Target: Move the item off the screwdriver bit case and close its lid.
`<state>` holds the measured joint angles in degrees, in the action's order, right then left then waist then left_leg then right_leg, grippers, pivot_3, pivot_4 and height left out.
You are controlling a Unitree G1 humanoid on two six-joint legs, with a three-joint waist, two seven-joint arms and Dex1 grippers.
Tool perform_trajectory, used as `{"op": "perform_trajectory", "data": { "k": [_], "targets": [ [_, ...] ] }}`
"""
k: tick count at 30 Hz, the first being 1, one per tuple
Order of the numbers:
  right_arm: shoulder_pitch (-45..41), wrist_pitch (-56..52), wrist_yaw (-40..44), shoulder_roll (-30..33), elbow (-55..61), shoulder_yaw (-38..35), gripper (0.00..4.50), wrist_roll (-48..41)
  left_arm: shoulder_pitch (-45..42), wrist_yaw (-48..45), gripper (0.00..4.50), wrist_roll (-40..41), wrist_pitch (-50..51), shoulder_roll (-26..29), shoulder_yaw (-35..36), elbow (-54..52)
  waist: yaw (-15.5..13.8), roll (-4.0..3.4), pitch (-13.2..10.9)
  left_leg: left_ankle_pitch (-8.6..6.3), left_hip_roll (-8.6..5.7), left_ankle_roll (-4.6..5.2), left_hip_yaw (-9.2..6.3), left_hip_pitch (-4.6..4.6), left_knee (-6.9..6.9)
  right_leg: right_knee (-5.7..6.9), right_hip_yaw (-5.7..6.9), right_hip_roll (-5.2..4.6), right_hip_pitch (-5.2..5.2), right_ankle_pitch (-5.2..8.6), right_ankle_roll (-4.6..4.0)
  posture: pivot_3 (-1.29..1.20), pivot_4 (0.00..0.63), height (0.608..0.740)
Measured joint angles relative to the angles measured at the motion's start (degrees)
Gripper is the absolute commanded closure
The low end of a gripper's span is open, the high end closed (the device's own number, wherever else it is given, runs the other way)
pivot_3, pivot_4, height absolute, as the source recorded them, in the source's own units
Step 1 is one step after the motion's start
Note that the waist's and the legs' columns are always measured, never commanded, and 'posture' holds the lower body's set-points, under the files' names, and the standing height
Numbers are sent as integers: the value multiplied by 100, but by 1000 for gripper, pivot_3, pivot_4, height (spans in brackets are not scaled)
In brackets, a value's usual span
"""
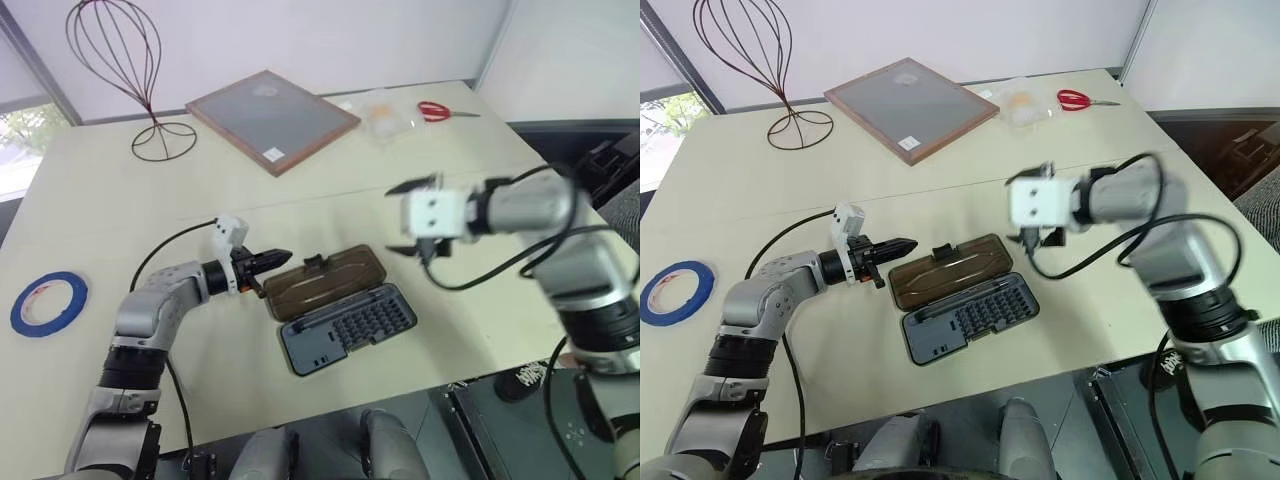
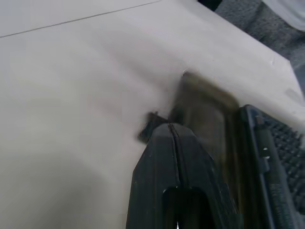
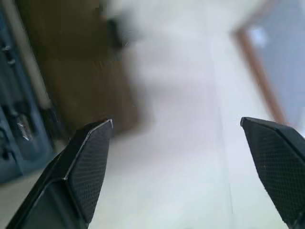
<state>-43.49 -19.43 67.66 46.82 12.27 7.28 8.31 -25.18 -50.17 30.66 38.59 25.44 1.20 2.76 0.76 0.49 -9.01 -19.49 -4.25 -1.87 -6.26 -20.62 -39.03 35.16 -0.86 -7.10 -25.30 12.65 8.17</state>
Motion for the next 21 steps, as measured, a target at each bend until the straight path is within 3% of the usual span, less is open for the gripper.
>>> {"op": "perform_trajectory", "data": {
  "k": [11,16,21],
  "targets": [
    [49,-394,-347,58,17,-83,47,-219,-4,-51,4500,123,221,-16,-35,-168,-7,1,-1,0,-1,0,2,-3,-1,0,-1,-2,-3,0,0,0,150,740],
    [-19,-823,-588,-794,-134,166,47,-587,-40,-24,4500,252,267,51,10,-444,18,2,-2,0,4,0,1,-3,0,4,-2,-2,-7,0,0,0,150,740],
    [-236,-903,-469,-1194,-903,573,47,-824,403,-424,4500,383,454,714,-51,-1322,18,0,-4,0,2,0,1,-9,2,1,-2,-5,-11,0,0,0,150,740]
  ]
}}
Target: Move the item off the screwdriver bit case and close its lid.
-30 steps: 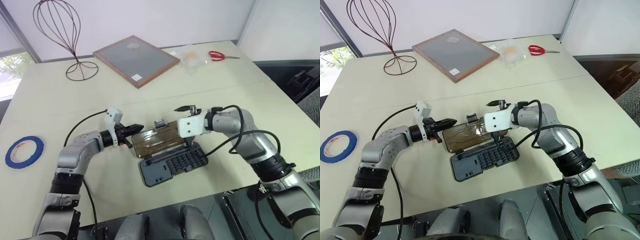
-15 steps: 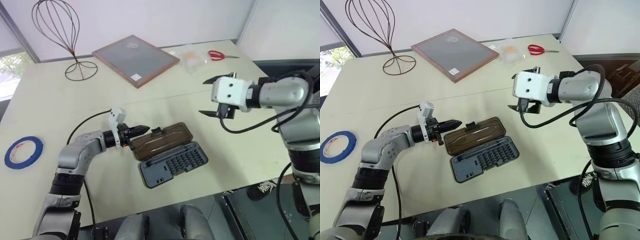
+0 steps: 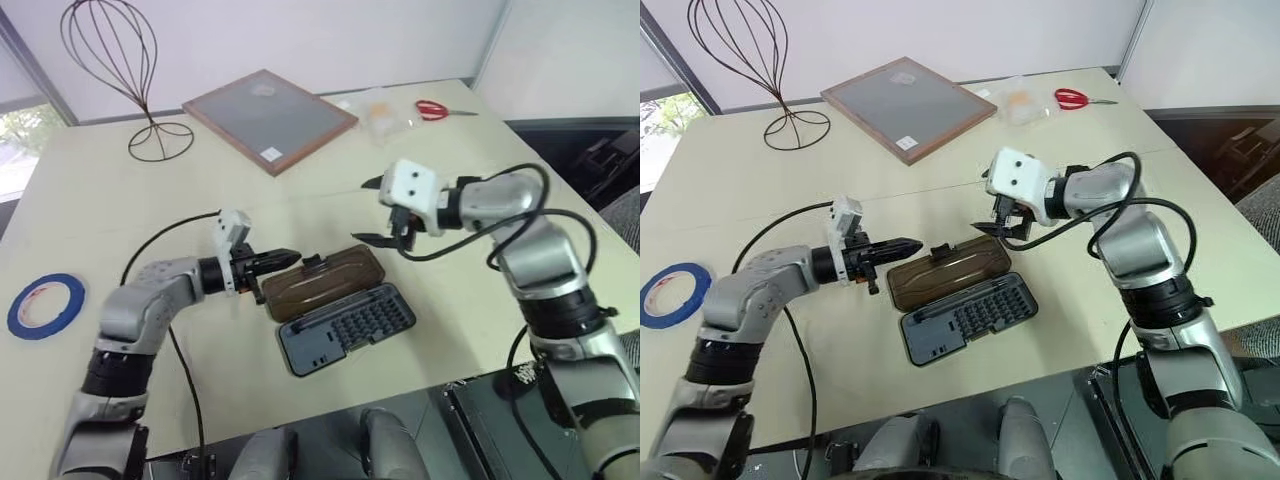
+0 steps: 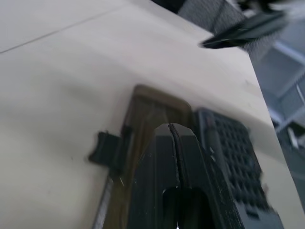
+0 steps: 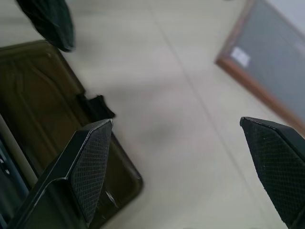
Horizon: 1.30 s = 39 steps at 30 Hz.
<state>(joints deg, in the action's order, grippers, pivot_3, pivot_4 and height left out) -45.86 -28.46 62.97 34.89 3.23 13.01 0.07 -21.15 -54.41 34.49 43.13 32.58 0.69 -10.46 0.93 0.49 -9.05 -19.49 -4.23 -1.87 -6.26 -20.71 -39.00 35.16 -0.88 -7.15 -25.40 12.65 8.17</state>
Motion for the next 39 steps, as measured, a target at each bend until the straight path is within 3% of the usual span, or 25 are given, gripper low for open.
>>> {"op": "perform_trajectory", "data": {
  "k": [6,12,22,25,29,30,32,39],
  "targets": [
    [-436,287,400,-434,-1540,378,47,-144,758,-531,4500,43,95,625,-395,-703,-21,-3,-3,0,-1,0,-1,0,-3,1,1,0,3,0,-1,0,150,740],
    [-969,1275,440,-787,-3300,656,47,152,946,-530,4500,86,96,672,-486,-1030,25,-4,-5,0,0,0,-1,0,3,1,1,1,-3,0,0,0,150,740],
    [-1238,2273,495,-1142,-4687,876,47,557,1168,-573,4500,-109,-33,762,-1091,-1214,21,-11,-9,0,-1,0,-1,0,2,2,0,2,-2,0,0,0,150,740],
    [-1317,2391,490,-1172,-4926,874,881,636,1192,-568,4500,-192,-133,760,-1156,-1157,28,-13,-10,0,-1,0,-1,0,3,2,1,2,-3,0,0,0,150,740],
    [-1390,2530,478,-1256,-5171,874,2767,711,1201,-527,4500,-304,-203,731,-1243,-1034,37,-14,-11,0,-1,0,-1,1,4,3,1,2,-3,0,-1,0,150,740],
    [-1391,2574,495,-1274,-5252,869,3525,742,1202,-519,4500,-337,-218,728,-1255,-1006,38,-14,-11,0,-1,0,-1,1,4,3,1,2,-3,0,0,0,150,740],
    [-1460,2691,573,-1295,-5291,869,4365,771,1202,-514,4500,-361,-236,726,-1257,-982,41,-14,-10,0,-1,0,0,9,2,3,0,2,4,0,-1,0,150,740],
    [-1556,2885,555,-1309,-5493,840,4444,831,1204,-465,4500,-395,-251,644,-1286,-942,71,-15,-10,0,0,0,0,25,2,7,-3,5,17,0,-1,0,150,740]
  ]
}}
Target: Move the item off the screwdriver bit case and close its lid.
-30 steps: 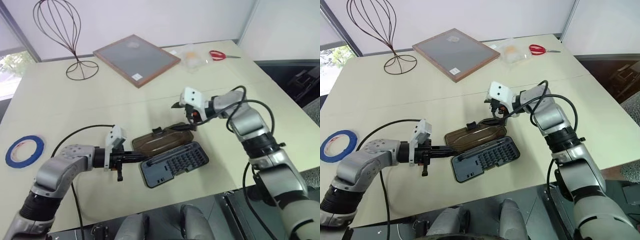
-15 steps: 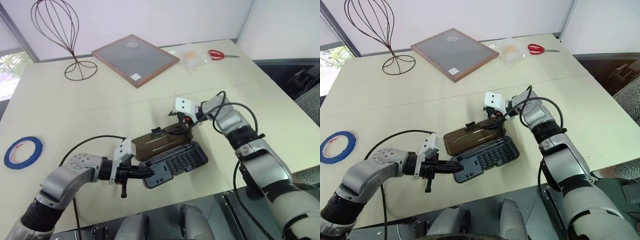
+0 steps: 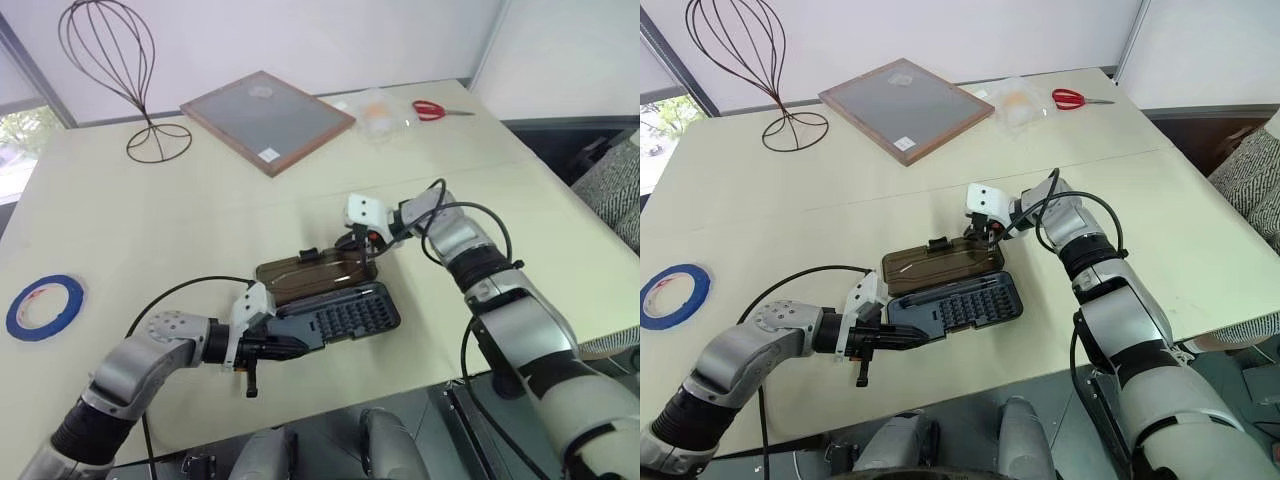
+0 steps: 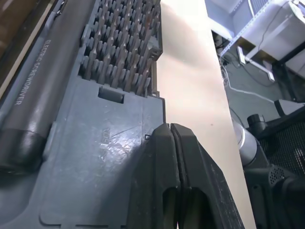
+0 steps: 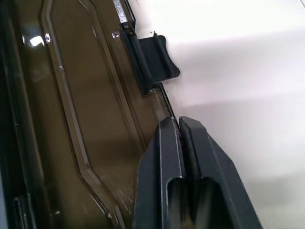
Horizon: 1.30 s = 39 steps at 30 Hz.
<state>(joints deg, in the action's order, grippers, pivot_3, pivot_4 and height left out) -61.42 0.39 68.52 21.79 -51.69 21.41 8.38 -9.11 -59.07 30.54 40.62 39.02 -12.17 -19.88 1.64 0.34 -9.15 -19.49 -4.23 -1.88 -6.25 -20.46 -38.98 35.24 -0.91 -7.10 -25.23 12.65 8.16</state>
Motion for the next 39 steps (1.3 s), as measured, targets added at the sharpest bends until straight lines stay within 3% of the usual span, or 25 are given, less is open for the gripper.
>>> {"op": "perform_trajectory", "data": {
  "k": [10,17,24,25,26,30,31,39],
  "targets": [
    [-7,176,61,-43,-39,5,4444,124,-14,82,4500,1,-94,-100,5,84,27,-1,1,0,0,0,-2,0,2,0,1,0,-1,0,0,0,150,740],
    [-268,251,-252,-313,-613,1,1218,293,-10,191,4500,5,-114,-118,13,86,71,-1,1,0,1,0,-7,-1,6,0,2,0,-2,0,0,0,150,740],
    [-523,381,-408,-488,-1160,-19,1218,391,-4,233,4500,3,-130,-131,12,86,89,-2,2,0,1,-1,-6,3,8,0,1,0,-1,0,0,0,150,740],
    [-555,392,-418,-501,-1215,-18,1697,407,-4,247,4500,1,-138,-135,13,87,88,-2,2,0,1,-1,-6,3,8,0,1,0,-1,0,0,0,150,740],
    [-578,420,-429,-513,-1279,-19,1891,415,-4,262,4500,0,-147,-136,13,87,89,-4,3,0,1,-1,-6,3,8,0,1,0,0,0,0,0,150,740],
    [-586,628,-263,-548,-1420,29,3663,446,25,284,4500,-3,-179,-135,63,110,92,-8,9,0,1,-1,-5,11,6,1,1,0,9,0,0,0,150,740],
    [-585,656,-220,-550,-1439,47,4278,454,26,284,4500,-5,-206,-130,84,140,91,-9,9,1,1,-2,-6,15,3,2,1,0,13,0,0,0,150,740],
    [-616,791,-215,-502,-1466,67,4399,625,50,306,4500,-56,-224,-95,176,296,95,-11,15,1,2,-2,-11,26,3,2,0,5,25,0,0,0,150,740]
  ]
}}
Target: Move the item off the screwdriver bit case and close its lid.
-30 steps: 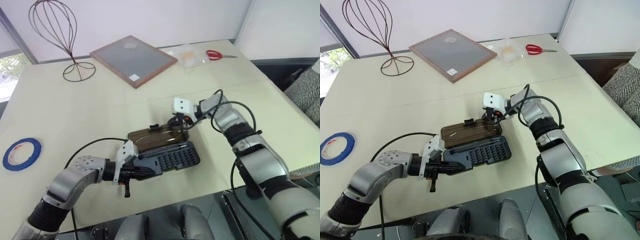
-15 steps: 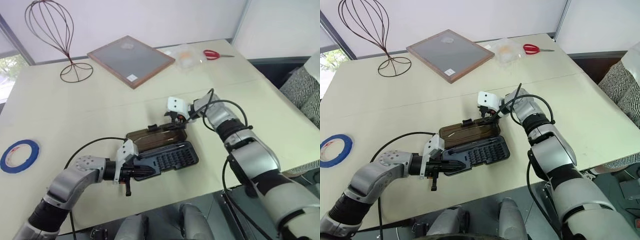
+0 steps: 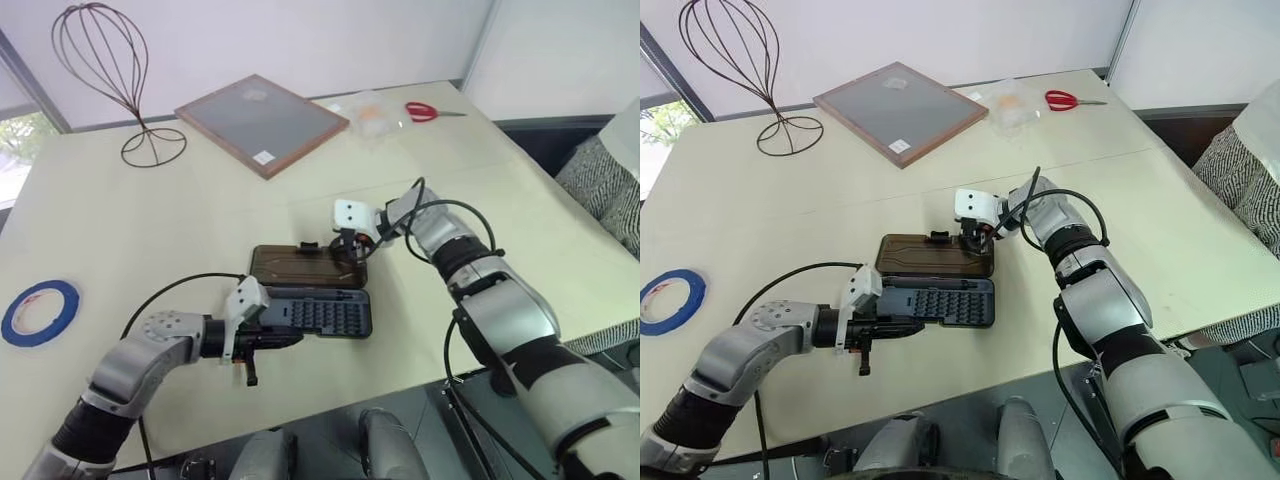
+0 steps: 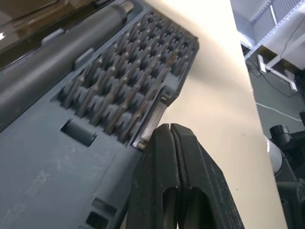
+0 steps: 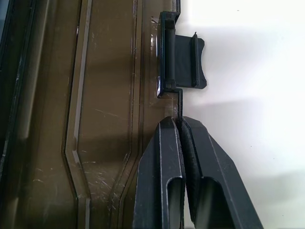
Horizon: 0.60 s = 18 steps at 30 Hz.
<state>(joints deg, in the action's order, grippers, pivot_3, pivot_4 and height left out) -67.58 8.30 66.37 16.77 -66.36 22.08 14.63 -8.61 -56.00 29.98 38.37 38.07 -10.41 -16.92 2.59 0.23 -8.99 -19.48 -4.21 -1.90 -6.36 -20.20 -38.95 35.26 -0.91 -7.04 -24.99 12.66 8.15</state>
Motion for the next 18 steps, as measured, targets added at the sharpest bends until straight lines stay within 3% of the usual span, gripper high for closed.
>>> {"op": "perform_trajectory", "data": {
  "k": [5,10,18],
  "targets": [
    [49,294,-82,47,111,50,4399,121,69,97,4500,132,86,-47,160,-1,-1,-1,0,0,0,0,0,-3,0,0,0,0,-4,0,0,0,150,740],
    [303,921,-663,230,672,205,4399,448,60,382,4500,464,347,-141,752,6,-6,-3,-3,1,0,-3,1,-25,-4,5,-2,0,-27,0,0,0,150,740],
    [1505,1245,-1514,1105,3542,63,4399,758,-434,854,4500,1268,874,-439,1689,110,-44,-5,-8,1,-4,-3,-3,-44,-2,-2,1,-4,-40,0,1,0,150,740]
  ]
}}
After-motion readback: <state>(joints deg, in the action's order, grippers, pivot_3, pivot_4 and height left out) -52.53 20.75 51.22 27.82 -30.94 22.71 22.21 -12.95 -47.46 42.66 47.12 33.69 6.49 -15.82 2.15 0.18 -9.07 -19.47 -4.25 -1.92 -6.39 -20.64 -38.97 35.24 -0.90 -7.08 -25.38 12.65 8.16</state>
